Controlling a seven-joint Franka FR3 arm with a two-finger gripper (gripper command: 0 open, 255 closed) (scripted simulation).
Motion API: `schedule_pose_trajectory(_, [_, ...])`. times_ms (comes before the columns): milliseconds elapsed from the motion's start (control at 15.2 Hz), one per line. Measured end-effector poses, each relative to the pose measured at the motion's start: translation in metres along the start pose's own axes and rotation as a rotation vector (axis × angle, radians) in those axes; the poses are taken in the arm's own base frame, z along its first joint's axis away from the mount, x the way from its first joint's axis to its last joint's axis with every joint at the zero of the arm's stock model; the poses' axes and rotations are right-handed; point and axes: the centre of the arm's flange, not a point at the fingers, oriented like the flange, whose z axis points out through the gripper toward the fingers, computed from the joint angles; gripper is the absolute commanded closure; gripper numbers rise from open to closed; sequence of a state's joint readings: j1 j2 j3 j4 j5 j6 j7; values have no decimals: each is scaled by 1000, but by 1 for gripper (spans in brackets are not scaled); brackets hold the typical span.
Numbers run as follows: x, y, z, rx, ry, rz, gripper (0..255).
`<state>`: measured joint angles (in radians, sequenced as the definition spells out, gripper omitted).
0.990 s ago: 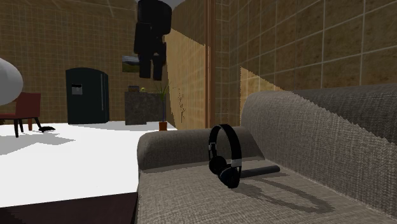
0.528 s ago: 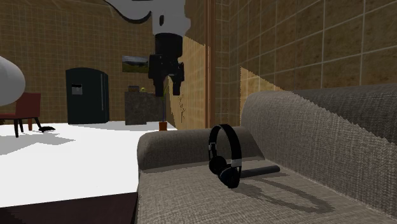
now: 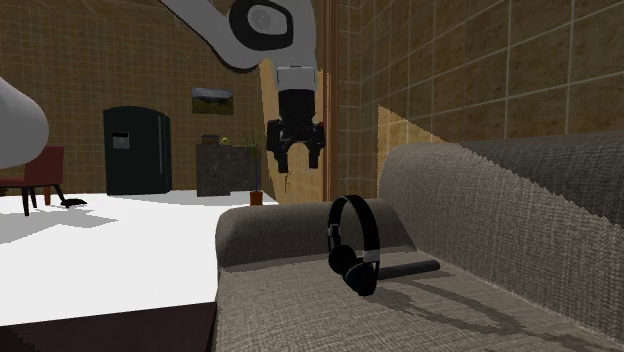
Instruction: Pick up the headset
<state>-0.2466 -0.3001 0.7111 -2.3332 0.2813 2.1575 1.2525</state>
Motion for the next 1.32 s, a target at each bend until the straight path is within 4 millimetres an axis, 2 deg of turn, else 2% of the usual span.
schedule_pose_trajectory(396, [10, -70, 31, 19, 40, 270, 0])
schedule_pose_trajectory(594, [25, -99, 45, 29, 61, 401, 0])
schedule_pose_trajectory(1122, [32, -104, 86, 32, 69, 442, 0])
schedule_pose_trajectory(1188, [32, -104, 89, 32, 69, 442, 255])
schedule_pose_trajectory(1320, [32, -104, 91, 33, 69, 442, 255])
